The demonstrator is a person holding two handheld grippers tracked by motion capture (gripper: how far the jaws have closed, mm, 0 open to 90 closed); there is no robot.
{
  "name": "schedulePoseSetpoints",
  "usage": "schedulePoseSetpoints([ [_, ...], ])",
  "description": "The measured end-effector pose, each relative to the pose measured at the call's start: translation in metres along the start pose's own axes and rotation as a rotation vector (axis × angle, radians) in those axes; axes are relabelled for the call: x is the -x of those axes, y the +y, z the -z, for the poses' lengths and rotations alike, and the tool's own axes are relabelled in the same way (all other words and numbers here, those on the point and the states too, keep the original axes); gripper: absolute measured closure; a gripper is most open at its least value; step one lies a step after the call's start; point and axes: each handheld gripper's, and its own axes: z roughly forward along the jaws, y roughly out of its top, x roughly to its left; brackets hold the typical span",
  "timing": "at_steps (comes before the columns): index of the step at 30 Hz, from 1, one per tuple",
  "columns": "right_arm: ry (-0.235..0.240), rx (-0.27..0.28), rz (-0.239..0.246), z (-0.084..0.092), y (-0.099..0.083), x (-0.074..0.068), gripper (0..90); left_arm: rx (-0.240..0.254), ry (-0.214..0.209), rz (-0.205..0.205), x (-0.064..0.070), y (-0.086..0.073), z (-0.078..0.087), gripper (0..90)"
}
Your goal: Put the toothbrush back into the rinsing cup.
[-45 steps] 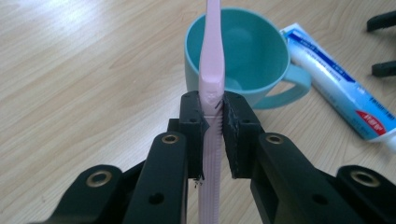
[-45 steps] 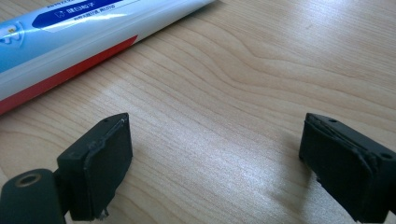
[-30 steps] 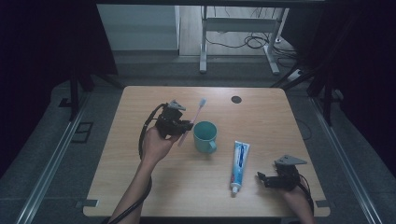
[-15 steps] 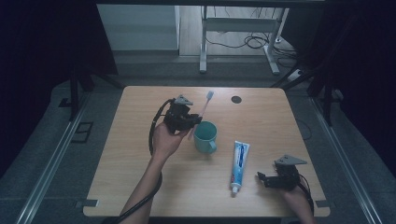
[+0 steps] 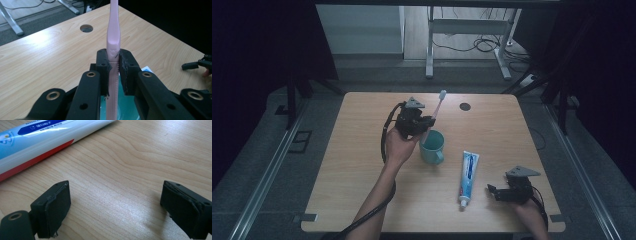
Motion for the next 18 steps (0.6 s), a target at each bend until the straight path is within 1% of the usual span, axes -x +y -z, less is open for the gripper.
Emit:
schedulePoseSetpoints([
  [3,0.0,0.0,0.0,0.0,0.0,0.0,9.3,-0.001,0.01,-0.011,0.001,-0.001,-0.006,79.0],
  [6,0.0,0.0,0.001,0.0,0.0,0.0,9.3,-0.002,0.005,-0.012,0.002,-0.004,-0.012,79.0],
  [9,0.0,0.0,0.001,0.0,0.0,0.0,9.4,-0.01,0.015,-0.024,0.004,-0.008,-0.018,78.9],
  [18,0.001,0.0,0.001,0.0,0.0,0.0,9.3,-0.019,0.012,-0.024,0.007,-0.017,-0.029,78.8],
])
